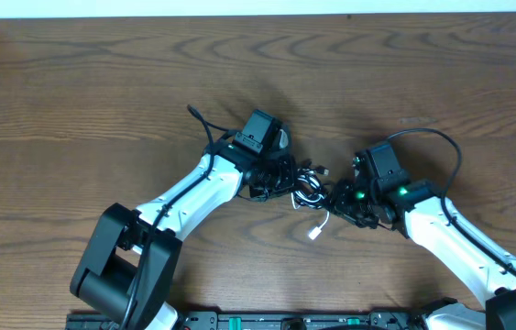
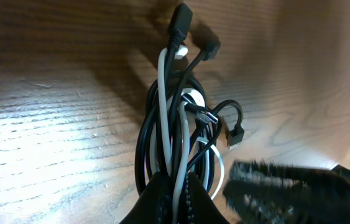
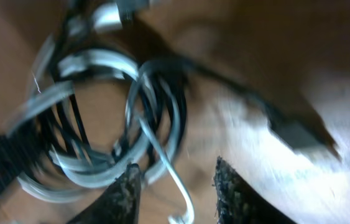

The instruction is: Untangle cables

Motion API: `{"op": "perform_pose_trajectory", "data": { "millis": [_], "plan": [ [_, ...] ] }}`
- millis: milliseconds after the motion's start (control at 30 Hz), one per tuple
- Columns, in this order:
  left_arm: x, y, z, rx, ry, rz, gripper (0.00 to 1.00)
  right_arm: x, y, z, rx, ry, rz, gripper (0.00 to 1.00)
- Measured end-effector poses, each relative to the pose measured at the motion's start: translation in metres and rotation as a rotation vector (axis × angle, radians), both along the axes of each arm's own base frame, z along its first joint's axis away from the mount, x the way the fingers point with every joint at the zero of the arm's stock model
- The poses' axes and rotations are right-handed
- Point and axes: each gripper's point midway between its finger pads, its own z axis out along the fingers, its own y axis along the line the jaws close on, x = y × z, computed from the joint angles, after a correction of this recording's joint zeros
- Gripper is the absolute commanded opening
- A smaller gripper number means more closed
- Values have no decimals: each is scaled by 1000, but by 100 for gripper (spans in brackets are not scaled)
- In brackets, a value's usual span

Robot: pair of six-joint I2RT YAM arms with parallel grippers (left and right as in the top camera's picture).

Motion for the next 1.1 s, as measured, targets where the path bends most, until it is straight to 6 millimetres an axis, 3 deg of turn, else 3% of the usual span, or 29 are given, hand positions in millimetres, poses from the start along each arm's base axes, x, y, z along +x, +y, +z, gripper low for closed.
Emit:
{"op": "perform_pose_trajectory", "data": {
  "millis": [133, 500, 700, 1100],
  "plan": [
    [-10, -7, -3, 28, -19, -46, 7, 13, 0, -3, 22, -50, -72, 24],
    [-24, -20, -7, 77, -82, -140, 8, 1, -13, -22, -6, 19, -180, 18],
    [-25, -16, -10, 95, -75, -140, 7, 3, -18, -23, -27, 11, -205, 1],
    [-29, -18, -10, 97, -73, -151, 7, -5, -18, -29, -46, 28, -199, 8]
  ]
}}
